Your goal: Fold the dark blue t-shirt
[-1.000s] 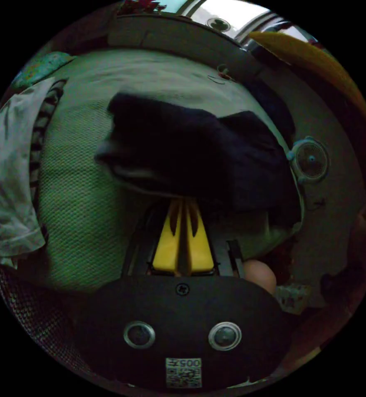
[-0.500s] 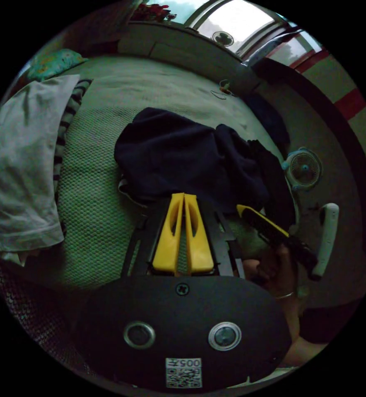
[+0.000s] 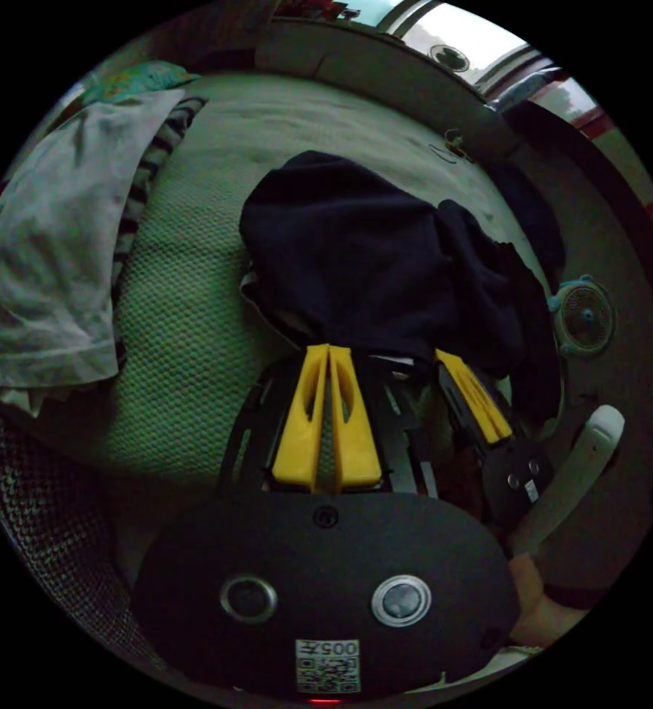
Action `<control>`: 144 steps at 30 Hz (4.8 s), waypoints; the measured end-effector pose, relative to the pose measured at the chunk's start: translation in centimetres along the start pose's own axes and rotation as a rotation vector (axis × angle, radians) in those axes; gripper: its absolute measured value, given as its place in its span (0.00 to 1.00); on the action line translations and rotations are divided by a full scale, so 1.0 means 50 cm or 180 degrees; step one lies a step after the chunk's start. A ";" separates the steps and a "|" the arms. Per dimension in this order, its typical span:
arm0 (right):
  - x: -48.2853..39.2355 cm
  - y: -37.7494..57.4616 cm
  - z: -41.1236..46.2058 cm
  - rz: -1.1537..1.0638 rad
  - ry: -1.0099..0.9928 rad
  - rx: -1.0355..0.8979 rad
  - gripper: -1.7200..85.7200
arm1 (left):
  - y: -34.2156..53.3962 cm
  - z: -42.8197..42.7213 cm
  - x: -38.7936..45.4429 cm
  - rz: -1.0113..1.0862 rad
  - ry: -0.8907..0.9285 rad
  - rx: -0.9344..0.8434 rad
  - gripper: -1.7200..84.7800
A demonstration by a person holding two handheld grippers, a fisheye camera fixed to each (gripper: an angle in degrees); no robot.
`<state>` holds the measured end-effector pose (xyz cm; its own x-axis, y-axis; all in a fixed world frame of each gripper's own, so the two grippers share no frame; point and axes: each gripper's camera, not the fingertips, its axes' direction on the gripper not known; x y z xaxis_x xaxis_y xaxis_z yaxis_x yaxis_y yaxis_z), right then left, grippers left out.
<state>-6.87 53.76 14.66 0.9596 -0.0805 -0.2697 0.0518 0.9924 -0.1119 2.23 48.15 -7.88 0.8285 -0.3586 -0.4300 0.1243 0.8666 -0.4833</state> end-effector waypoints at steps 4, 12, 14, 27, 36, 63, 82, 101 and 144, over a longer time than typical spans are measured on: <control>-0.002 -0.001 0.013 0.0125 -0.0128 -0.0095 0.01 | 0.038 -0.004 -0.011 -0.0123 0.0033 0.0181 0.02; 0.016 0.029 0.042 0.0458 -0.0571 -0.0125 0.01 | 0.073 0.005 0.021 -0.0164 -0.0328 0.0352 0.02; 0.015 0.038 0.046 0.0493 -0.0620 -0.0125 0.01 | 0.083 0.005 0.027 -0.0144 -0.0371 0.0359 0.02; -0.009 0.102 0.082 0.0565 -0.0656 -0.0202 0.01 | 0.135 -0.028 0.024 0.0168 -0.0260 0.0298 0.01; 0.036 0.125 0.117 0.1036 -0.1210 -0.0473 0.01 | 0.175 -0.078 -0.001 0.0107 0.0028 0.0543 0.01; 0.036 0.175 0.149 0.0726 -0.1158 -0.0437 0.01 | 0.279 -0.181 0.051 0.0103 -0.0435 0.0895 0.02; 0.033 0.201 0.113 0.0441 -0.0803 -0.0310 0.01 | 0.302 -0.239 0.090 0.0562 -0.0188 0.0956 0.02; 0.123 0.201 0.062 0.0602 -0.0966 -0.0335 0.01 | 0.292 -0.293 0.100 0.0739 -0.0309 0.0926 0.02; 0.536 0.121 -0.223 0.0751 -0.0803 0.0298 0.15 | 0.233 -0.512 -0.103 0.1591 -0.0162 0.0864 0.24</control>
<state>16.10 56.59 -3.90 0.9856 0.1660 -0.0317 -0.1655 0.9861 0.0168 -14.56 51.19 -30.80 0.8471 0.1291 -0.5155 -0.1593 0.9871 -0.0145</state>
